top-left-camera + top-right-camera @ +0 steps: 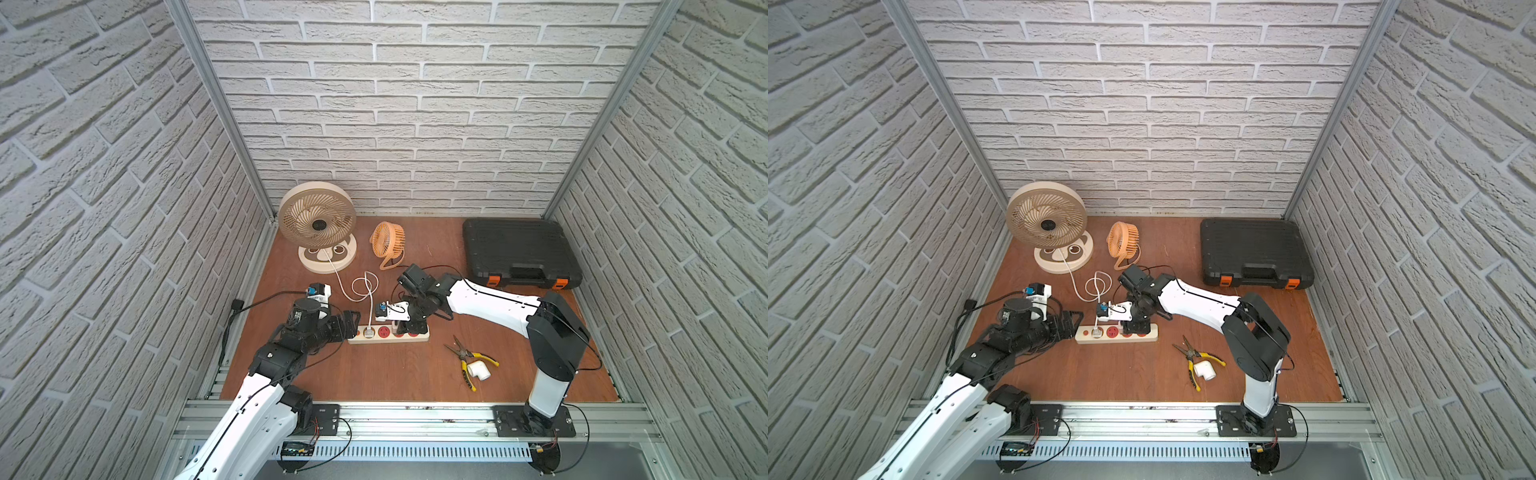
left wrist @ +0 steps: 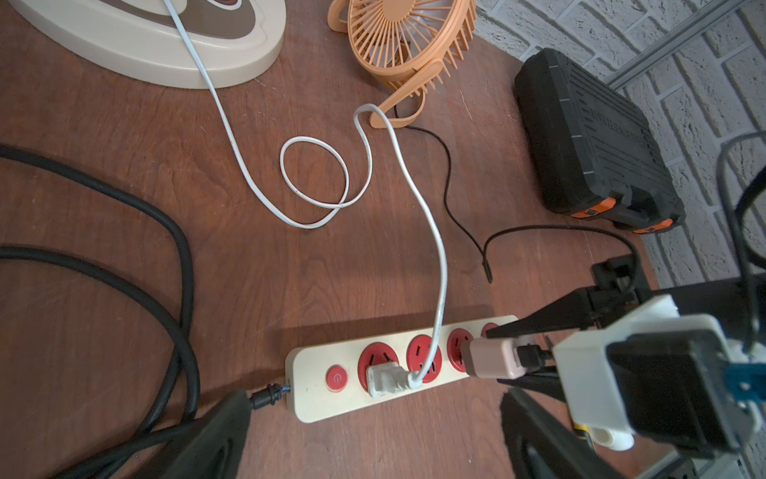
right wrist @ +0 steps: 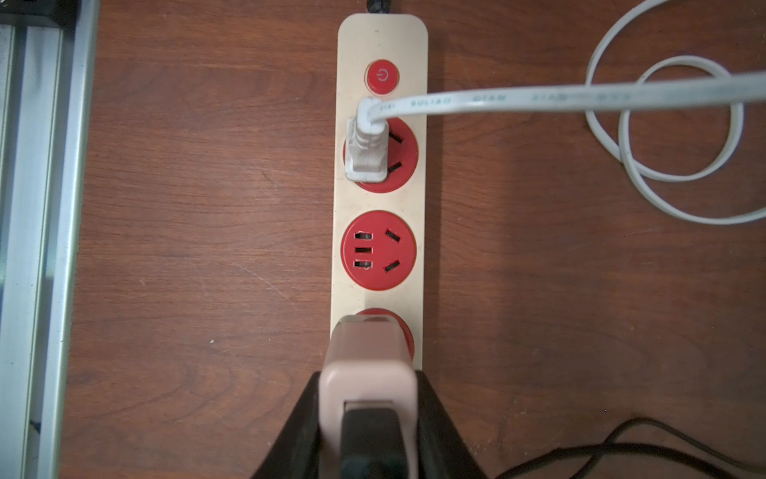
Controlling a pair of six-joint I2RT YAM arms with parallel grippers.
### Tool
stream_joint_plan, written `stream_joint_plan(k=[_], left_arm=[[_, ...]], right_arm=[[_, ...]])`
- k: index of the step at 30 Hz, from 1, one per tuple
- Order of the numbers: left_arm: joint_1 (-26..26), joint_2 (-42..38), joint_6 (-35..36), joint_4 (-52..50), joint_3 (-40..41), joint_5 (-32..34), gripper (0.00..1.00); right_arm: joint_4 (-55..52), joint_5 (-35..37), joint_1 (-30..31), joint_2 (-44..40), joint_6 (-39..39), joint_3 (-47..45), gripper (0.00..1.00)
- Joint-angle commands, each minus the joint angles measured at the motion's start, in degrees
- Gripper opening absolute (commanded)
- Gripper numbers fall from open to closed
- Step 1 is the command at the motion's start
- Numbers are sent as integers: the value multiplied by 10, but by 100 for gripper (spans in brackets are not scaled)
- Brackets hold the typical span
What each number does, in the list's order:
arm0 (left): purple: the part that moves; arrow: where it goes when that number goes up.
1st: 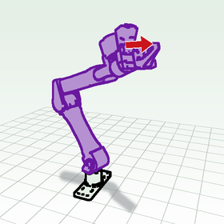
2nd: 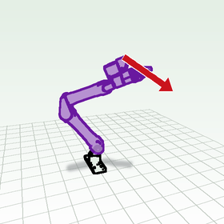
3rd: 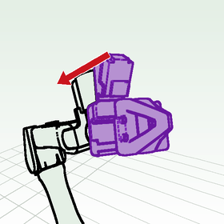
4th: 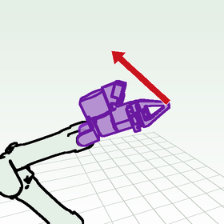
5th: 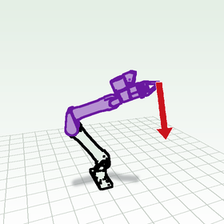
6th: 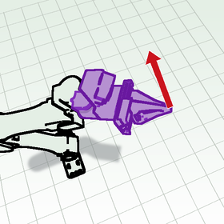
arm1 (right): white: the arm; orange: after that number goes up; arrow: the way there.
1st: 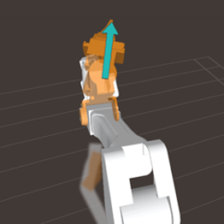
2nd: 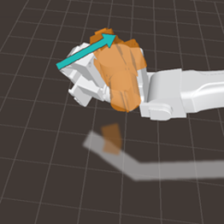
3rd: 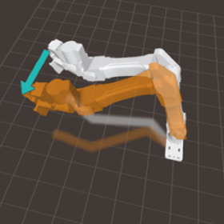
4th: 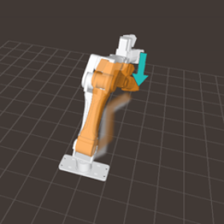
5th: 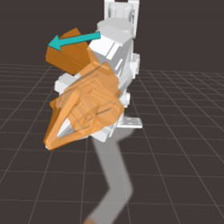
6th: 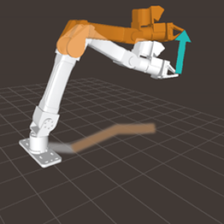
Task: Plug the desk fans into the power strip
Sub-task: Insert the plug into the socket.
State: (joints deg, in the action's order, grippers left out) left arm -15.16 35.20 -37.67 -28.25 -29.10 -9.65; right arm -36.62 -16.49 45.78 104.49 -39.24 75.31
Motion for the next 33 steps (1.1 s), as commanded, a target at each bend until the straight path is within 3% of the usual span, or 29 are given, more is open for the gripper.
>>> stream_joint_plan(k=[1, 23, 33], left_arm=[[4, -3, 1, 28, 7, -5, 98], [6, -1, 2, 24, -2, -7, 98], [6, -1, 4, 23, -3, -7, 98]], right_arm=[[-31, 17, 8, -5, 11, -17, 3], [-2, 34, 7, -8, 44, -47, 3], [20, 43, 0, 37, 54, -61, 3]])
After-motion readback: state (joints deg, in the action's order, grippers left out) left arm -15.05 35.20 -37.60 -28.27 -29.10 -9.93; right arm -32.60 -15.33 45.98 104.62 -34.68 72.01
